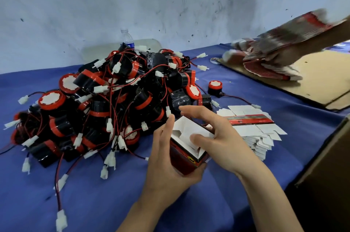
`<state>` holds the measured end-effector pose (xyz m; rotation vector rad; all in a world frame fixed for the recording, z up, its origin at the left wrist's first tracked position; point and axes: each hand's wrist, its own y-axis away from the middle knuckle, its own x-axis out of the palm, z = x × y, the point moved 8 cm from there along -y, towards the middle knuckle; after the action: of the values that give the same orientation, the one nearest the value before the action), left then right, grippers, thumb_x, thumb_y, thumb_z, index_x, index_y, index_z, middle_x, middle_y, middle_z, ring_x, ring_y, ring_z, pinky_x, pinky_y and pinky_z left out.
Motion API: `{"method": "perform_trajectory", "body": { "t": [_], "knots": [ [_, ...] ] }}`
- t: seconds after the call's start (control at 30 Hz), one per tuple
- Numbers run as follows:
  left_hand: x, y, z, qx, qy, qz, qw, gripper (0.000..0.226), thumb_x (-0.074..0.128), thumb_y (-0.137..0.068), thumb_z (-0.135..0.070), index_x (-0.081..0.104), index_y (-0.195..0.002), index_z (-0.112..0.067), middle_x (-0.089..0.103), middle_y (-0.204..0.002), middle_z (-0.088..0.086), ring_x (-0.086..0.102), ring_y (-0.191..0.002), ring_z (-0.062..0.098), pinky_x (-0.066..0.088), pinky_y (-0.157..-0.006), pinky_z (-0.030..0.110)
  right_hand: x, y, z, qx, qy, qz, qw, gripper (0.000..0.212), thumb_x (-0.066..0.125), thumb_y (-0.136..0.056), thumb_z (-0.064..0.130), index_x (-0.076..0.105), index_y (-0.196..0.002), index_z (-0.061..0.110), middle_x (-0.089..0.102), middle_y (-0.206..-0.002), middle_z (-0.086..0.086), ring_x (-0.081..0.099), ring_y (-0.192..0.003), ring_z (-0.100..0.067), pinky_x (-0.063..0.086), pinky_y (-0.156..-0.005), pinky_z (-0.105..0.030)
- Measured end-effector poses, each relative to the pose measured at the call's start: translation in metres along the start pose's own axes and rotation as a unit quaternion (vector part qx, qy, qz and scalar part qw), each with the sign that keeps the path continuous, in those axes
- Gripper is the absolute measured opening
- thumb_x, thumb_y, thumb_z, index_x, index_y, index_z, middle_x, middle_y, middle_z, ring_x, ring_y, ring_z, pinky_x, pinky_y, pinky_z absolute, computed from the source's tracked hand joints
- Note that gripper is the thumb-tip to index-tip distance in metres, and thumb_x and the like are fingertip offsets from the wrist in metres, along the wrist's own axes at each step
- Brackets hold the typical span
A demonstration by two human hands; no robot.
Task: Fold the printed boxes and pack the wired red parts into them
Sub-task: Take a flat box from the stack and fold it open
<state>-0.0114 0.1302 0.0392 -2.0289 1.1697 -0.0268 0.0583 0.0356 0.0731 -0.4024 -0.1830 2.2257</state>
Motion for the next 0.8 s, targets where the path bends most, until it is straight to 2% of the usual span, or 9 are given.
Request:
{"method": "perform_trajectory", "body": {
  "t": [0.1, 0.23, 0.3, 0.43, 0.53, 0.6, 0.7, 0.77, 0.8],
  "knots": [
    [-0.001, -0.002, -0.008, 0.044, -0.032, 0.003, 0.999, 0.098, 0.074, -0.064, -0.040, 0.022, -0.147, -0.029, 0.039, -0.137, 0.000, 0.036, -0.126, -0.013, 0.032, -0.092, -0.001, 0.001, 0.000, 0.001, -0.002, 0.008, 0.010, 1.000, 0.060, 0.047, -0.080, -0.013, 0.063, -0.116, 0.032, 0.069, -0.094, 0.014, 0.062, -0.075, -0.002, 0.047, -0.060, -0.015],
    [-0.003, -0.002, -0.007, 0.053, -0.042, 0.006, 0.998, 0.096, 0.071, -0.064, -0.038, 0.021, -0.146, -0.036, 0.034, -0.139, -0.002, 0.034, -0.130, -0.005, 0.032, -0.098, 0.006, 0.000, -0.002, -0.003, 0.016, -0.095, 0.038, 0.995, 0.046, 0.051, -0.078, 0.007, 0.066, -0.116, 0.028, 0.070, -0.111, 0.009, 0.063, -0.103, -0.008, 0.049, -0.082, -0.018],
    [-0.003, 0.000, -0.006, 0.059, -0.058, 0.002, 0.997, 0.095, 0.071, -0.066, -0.044, 0.020, -0.145, -0.038, 0.030, -0.142, -0.011, 0.034, -0.132, 0.004, 0.035, -0.102, 0.016, -0.003, -0.001, -0.007, 0.042, -0.139, 0.045, 0.988, 0.042, 0.053, -0.079, 0.016, 0.067, -0.116, 0.029, 0.070, -0.113, 0.007, 0.063, -0.107, -0.008, 0.048, -0.083, -0.018],
    [-0.005, -0.001, -0.005, 0.089, -0.104, -0.016, 0.990, 0.088, 0.074, -0.070, -0.043, 0.025, -0.142, -0.038, 0.023, -0.149, -0.015, 0.033, -0.137, 0.015, 0.043, -0.101, 0.045, -0.015, 0.000, -0.017, 0.061, -0.085, 0.000, 0.995, 0.023, 0.067, -0.086, 0.021, 0.070, -0.106, 0.031, 0.071, -0.092, 0.000, 0.062, -0.074, 0.004, 0.041, -0.059, -0.005],
    [-0.005, -0.004, -0.002, 0.099, -0.141, -0.026, 0.985, 0.089, 0.085, -0.066, -0.034, 0.031, -0.137, -0.042, 0.026, -0.149, -0.008, 0.033, -0.137, 0.020, 0.042, -0.097, 0.055, -0.015, 0.000, -0.014, 0.033, -0.109, -0.001, 0.993, 0.018, 0.073, -0.079, 0.021, 0.072, -0.096, 0.028, 0.072, -0.088, 0.004, 0.065, -0.079, -0.002, 0.045, -0.063, -0.007],
    [-0.005, -0.003, -0.002, 0.105, -0.134, -0.024, 0.985, 0.084, 0.081, -0.069, -0.040, 0.031, -0.137, -0.046, 0.023, -0.152, -0.007, 0.029, -0.140, 0.019, 0.042, -0.102, 0.052, -0.017, -0.001, -0.009, 0.006, -0.106, -0.014, 0.994, 0.025, 0.070, -0.076, 0.020, 0.071, -0.100, 0.027, 0.072, -0.097, 0.004, 0.064, -0.084, -0.009, 0.048, -0.070, -0.013],
    [-0.003, -0.004, 0.008, 0.018, 0.069, 0.006, 0.997, 0.092, 0.076, -0.073, -0.053, 0.017, -0.144, -0.055, 0.024, -0.156, -0.014, 0.031, -0.142, 0.015, 0.038, -0.109, 0.032, -0.021, 0.000, 0.001, -0.044, -0.038, -0.025, 0.998, 0.052, 0.074, -0.073, 0.008, 0.061, -0.116, 0.034, 0.064, -0.109, 0.007, 0.061, -0.096, -0.011, 0.049, -0.082, -0.020],
    [0.001, -0.004, 0.021, -0.076, 0.245, 0.015, 0.966, 0.099, 0.077, -0.069, -0.059, 0.013, -0.144, -0.056, 0.046, -0.144, -0.015, 0.050, -0.130, 0.018, 0.046, -0.102, 0.030, -0.016, 0.002, 0.005, -0.058, 0.064, 0.001, 0.996, 0.071, 0.076, -0.072, -0.002, 0.051, -0.126, 0.038, 0.059, -0.107, 0.013, 0.059, -0.102, -0.006, 0.047, -0.084, -0.016],
    [0.004, -0.003, 0.029, -0.116, 0.280, 0.010, 0.953, 0.101, 0.079, -0.066, -0.059, 0.015, -0.144, -0.053, 0.056, -0.134, -0.013, 0.058, -0.121, 0.017, 0.050, -0.096, 0.029, -0.011, 0.002, 0.004, -0.056, 0.146, 0.012, 0.988, 0.074, 0.076, -0.073, -0.001, 0.048, -0.128, 0.039, 0.057, -0.104, 0.018, 0.057, -0.102, -0.004, 0.046, -0.085, -0.016]
  ]
}}
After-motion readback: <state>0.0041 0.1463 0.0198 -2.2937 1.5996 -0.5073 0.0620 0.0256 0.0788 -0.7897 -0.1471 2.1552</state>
